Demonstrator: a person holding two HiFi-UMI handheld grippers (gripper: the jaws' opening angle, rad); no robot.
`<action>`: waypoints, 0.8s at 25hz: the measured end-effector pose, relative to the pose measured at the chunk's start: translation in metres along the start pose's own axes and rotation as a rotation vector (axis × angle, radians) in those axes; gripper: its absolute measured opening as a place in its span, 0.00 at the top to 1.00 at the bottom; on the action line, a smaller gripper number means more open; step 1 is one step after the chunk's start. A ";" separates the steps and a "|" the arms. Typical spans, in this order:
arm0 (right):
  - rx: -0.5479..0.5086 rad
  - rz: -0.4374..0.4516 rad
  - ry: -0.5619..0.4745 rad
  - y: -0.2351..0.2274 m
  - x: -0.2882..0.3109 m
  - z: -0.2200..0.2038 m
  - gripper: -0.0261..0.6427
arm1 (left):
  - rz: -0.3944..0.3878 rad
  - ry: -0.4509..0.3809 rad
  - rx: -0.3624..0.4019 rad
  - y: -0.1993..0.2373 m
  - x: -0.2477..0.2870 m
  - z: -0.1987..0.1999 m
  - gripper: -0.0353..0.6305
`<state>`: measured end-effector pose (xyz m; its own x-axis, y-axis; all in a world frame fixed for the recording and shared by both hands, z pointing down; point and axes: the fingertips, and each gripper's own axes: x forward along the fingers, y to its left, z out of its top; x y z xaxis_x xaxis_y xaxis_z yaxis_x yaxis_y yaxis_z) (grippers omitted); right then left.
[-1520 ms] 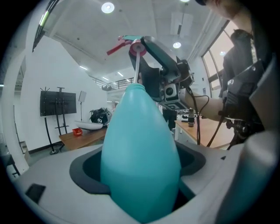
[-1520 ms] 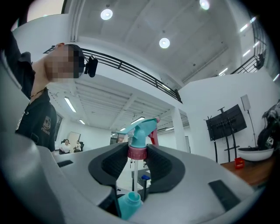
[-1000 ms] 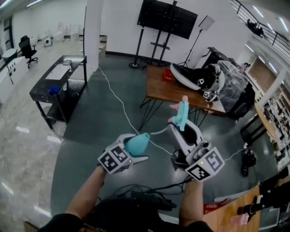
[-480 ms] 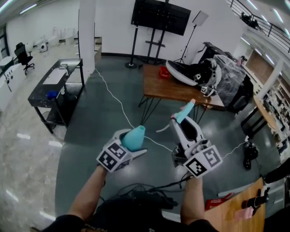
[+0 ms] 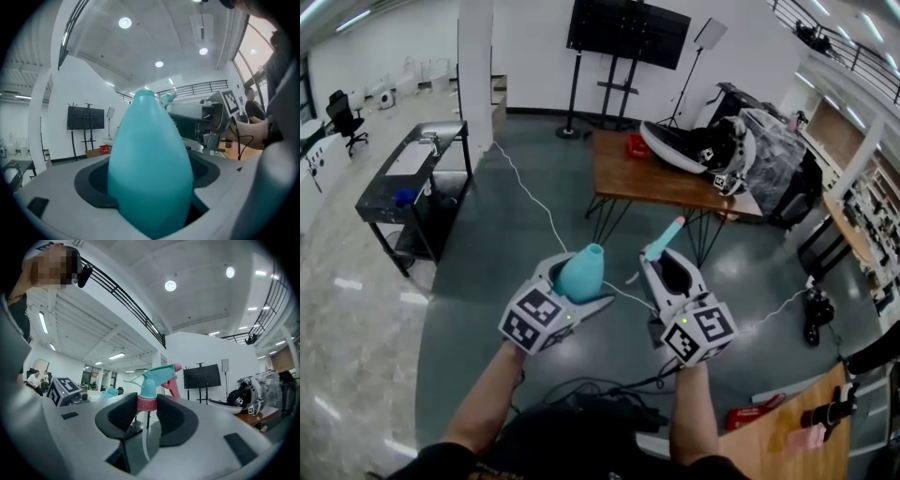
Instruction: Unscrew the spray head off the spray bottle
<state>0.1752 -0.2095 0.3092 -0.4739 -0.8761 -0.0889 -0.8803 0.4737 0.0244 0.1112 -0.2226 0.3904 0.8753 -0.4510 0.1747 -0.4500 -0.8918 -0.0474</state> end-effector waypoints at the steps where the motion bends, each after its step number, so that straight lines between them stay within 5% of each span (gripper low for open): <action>1: -0.004 -0.004 0.012 0.000 0.001 -0.005 0.76 | 0.000 -0.005 0.007 0.000 0.001 0.001 0.30; 20: -0.009 -0.017 0.049 0.008 0.005 -0.028 0.76 | 0.001 -0.009 0.005 0.005 -0.002 0.000 0.30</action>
<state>0.1655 -0.2126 0.3372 -0.4591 -0.8875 -0.0409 -0.8884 0.4580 0.0321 0.1072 -0.2260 0.3899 0.8764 -0.4522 0.1658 -0.4501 -0.8914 -0.0521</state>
